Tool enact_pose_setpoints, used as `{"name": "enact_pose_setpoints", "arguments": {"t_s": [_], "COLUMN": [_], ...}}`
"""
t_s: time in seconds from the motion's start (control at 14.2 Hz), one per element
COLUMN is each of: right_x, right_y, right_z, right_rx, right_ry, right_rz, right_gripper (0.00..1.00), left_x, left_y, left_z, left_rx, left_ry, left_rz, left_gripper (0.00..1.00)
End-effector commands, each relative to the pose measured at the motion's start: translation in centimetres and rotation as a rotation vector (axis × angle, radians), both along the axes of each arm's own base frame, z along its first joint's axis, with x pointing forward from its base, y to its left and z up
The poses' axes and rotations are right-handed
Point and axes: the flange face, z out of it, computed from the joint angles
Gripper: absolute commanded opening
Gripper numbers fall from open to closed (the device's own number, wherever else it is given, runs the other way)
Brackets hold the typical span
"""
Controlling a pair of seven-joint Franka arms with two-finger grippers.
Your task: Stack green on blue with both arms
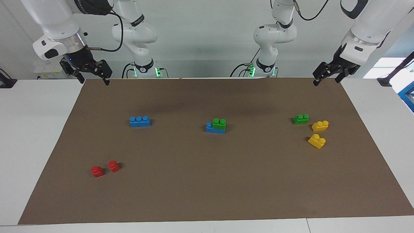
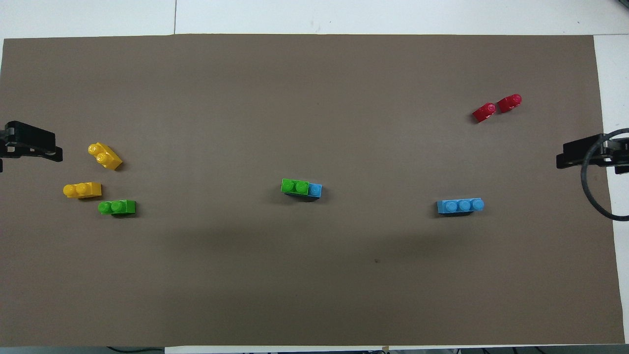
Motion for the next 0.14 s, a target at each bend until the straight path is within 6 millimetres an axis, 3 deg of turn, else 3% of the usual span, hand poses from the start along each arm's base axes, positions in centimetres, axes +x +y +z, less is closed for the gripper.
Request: {"name": "enact_pose_setpoints", "arguments": {"t_s": [0.0, 0.07], "right_x": [-0.70, -0.82], "right_y": [0.10, 0.12], "right_z": [0.06, -0.01], "right_rx": [-0.024, -0.023], "right_ry": [0.003, 0.006], "right_rz": [0.007, 0.002], "right_gripper": [1.00, 1.00], "left_x": [0.23, 0.23], "left_y": [-0.27, -0.34], "left_z": [0.48, 0.48], "left_rx": [-0.008, -0.007], "left_ry": [-0.016, -0.016], "left_rz": [-0.022, -0.023], "left_gripper": [1.00, 1.00]}}
